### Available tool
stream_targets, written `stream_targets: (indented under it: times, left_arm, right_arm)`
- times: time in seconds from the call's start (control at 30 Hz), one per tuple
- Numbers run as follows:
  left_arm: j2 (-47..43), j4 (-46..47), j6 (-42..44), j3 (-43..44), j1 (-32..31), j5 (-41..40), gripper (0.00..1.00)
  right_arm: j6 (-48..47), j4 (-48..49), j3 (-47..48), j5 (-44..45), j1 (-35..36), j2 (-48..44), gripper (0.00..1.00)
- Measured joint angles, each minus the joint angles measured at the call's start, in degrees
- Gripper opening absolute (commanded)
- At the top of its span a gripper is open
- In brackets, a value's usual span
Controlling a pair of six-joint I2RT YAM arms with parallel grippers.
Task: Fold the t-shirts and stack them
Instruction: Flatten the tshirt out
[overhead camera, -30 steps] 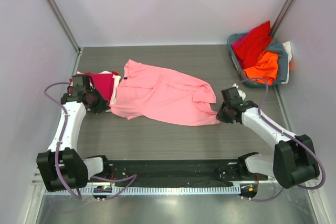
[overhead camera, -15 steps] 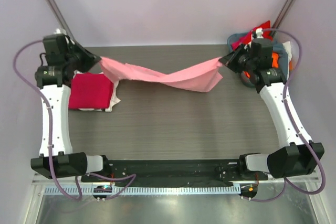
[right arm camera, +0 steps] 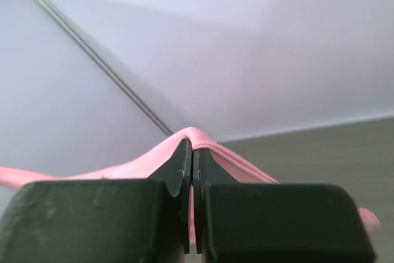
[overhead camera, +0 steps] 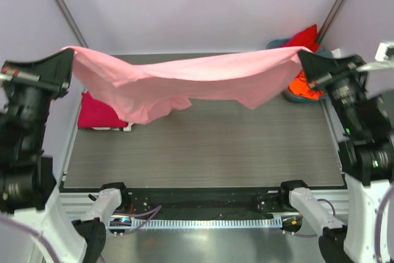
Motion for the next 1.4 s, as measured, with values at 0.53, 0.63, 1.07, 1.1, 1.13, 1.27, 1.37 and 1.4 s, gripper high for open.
stream_targets:
  times: [0.53,0.63,1.07,1.1,1.13,1.27,1.37,1.4]
  left_arm:
    - [3.39,7.56,-5.6,-17.46,-0.26,0.39,0.0]
    - [9.9,8.35,-6.14,-25.62,-1.42,0.61,0.0]
    - [48.06,5.07,-7.02,28.22,-2.84,-1.22,0.0]
    - [49.7,6.97,-7.76,31.54,-2.6,-0.72,0.0]
    - [50.36,9.4,-9.05,32.76,-2.25,0.04,0.0]
    - [49.48,20.46,-12.92,26.73,-1.14,1.66,0.0]
    - [49.4,24.13,-12.81,20.09,-1.07,2.21,0.0]
    - [49.29,25.03,-12.57,17.53,-1.09,2.58,0.0]
  right_arm:
    - [3.93,3.52,-12.22,14.01,0.0,-3.61,0.01]
    - [5.64,3.87,-15.98,14.25,0.0,2.19,0.01]
    - [10.32,6.23,7.89,8.59,-1.6,34.99,0.01]
    - [10.93,7.3,12.66,7.32,-2.32,37.92,0.01]
    - [11.63,8.15,15.93,6.36,-2.91,39.82,0.01]
    - [14.27,11.04,26.03,1.73,-6.6,46.42,0.01]
    - [15.72,12.63,25.4,-1.36,-9.07,48.39,0.01]
    - [16.09,13.07,23.71,-2.23,-9.73,48.63,0.01]
